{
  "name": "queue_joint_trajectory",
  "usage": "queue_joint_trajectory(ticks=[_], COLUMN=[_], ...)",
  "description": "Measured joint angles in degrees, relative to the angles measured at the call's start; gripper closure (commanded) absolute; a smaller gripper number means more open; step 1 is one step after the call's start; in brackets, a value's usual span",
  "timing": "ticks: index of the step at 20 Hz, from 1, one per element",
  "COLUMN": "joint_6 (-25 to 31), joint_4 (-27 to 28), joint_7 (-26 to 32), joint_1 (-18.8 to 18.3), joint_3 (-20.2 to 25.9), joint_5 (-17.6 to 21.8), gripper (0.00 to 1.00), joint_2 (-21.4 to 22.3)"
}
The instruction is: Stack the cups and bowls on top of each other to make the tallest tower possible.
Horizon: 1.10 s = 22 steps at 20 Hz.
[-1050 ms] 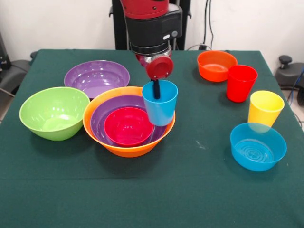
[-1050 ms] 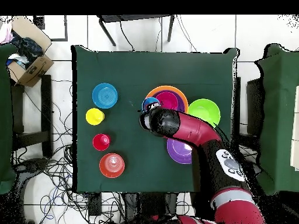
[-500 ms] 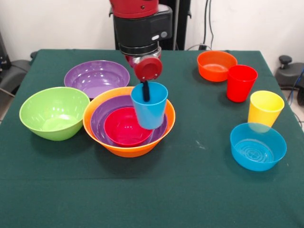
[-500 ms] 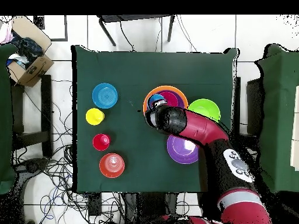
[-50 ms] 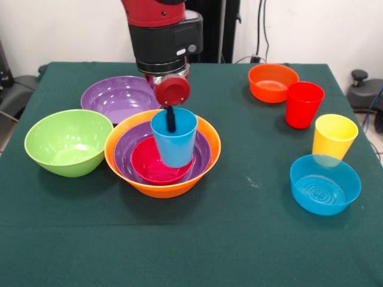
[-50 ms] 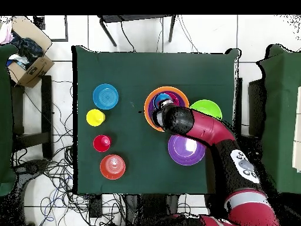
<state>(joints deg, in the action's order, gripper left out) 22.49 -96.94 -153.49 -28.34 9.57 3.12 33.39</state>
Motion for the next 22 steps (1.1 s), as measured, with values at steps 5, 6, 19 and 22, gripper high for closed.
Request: queue_joint_trajectory(ticks=[5, 6, 19, 22], joint_6=[0.00, 0.00, 0.02, 0.01], joint_4=[0.33, 0.41, 2.13, 2.36], joint_7=[0.00, 0.00, 0.00, 0.00], joint_1=[0.00, 0.01, 0.77, 1.04], joint_3=[0.01, 0.01, -0.63, -0.90], joint_5=[1.45, 1.72, 4.82, 5.17], gripper=[1.00, 1.00, 1.00, 1.00], joint_2=[-2.41, -2.83, -4.16, -4.15])
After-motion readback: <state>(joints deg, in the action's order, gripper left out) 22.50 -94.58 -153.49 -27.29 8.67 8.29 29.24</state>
